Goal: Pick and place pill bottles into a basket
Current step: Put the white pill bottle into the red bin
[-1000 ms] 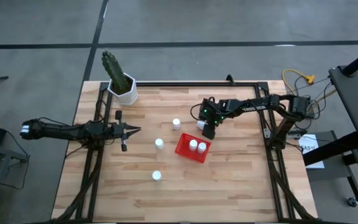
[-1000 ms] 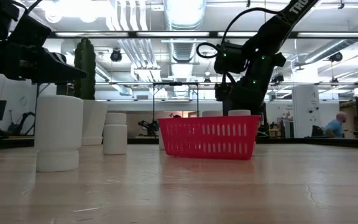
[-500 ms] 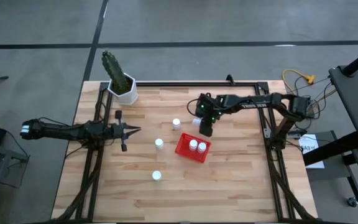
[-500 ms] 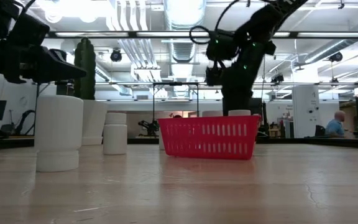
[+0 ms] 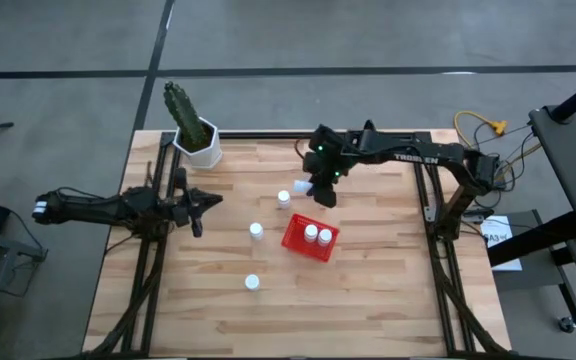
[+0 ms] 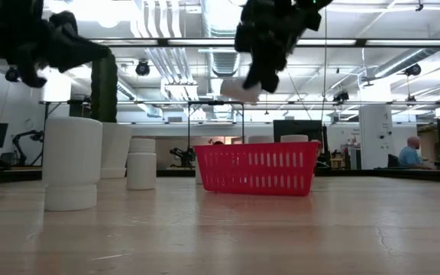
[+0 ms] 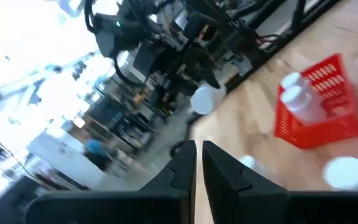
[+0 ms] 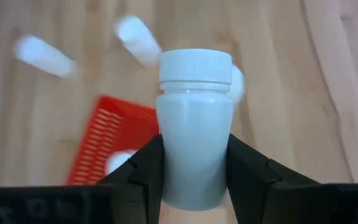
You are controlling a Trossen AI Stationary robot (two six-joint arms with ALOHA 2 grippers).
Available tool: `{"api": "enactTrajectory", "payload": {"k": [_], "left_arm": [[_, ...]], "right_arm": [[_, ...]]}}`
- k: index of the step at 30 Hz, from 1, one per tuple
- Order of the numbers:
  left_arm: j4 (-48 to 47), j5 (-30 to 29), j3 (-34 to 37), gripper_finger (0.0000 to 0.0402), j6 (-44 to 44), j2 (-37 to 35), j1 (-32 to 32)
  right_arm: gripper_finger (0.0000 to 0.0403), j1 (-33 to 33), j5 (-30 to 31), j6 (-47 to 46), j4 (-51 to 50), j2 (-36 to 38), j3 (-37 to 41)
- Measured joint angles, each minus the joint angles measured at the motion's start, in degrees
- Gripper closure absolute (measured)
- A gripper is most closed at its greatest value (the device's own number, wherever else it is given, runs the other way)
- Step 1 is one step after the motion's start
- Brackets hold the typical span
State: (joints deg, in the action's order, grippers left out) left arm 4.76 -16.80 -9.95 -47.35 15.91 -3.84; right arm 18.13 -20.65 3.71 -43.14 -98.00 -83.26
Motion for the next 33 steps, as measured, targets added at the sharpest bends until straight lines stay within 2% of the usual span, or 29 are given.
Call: {"api": "enactTrajectory", "payload": {"k": [5, 11, 17, 22, 25, 29, 33], "left_arm": [[0.8, 0.2, -2.9, 0.0372, -1.6, 1.8, 0.0], [3.9, 0.3, -3.5, 0.0306, -4.9, 7.3, 0.0], [17.6, 0.3, -4.0, 0.0224, -7.5, 17.2, 0.0], [18.5, 0.5, -9.7, 0.0171, -7.1, 27.7, 0.0], [19.1, 2.8, -14.5, 0.0159, -7.9, 35.5, 0.0], [16.6, 3.0, -20.3, 0.0157, -12.6, 45.0, 0.0], [14.2, 2.8, -25.7, 0.0157, -13.5, 50.9, 0.0]], "right_arm": [[0.0279, -0.8, -4.2, 0.0, 0.0, 0.0, -3.4], [0.0280, -3.0, -12.1, 1.2, 0.8, 0.0, -4.6], [0.0278, -5.4, -12.4, 0.3, 1.5, 0.0, -4.6], [0.0280, -6.7, -12.4, 0.0, 1.6, 0.0, -4.6], [0.0278, -7.3, -12.4, -0.1, 1.8, 0.0, -4.6], [0.0278, -7.8, -12.4, -0.4, 1.8, 0.0, -4.6], [0.0278, -7.8, -12.4, -0.7, 1.6, 0.0, -4.6]]}}
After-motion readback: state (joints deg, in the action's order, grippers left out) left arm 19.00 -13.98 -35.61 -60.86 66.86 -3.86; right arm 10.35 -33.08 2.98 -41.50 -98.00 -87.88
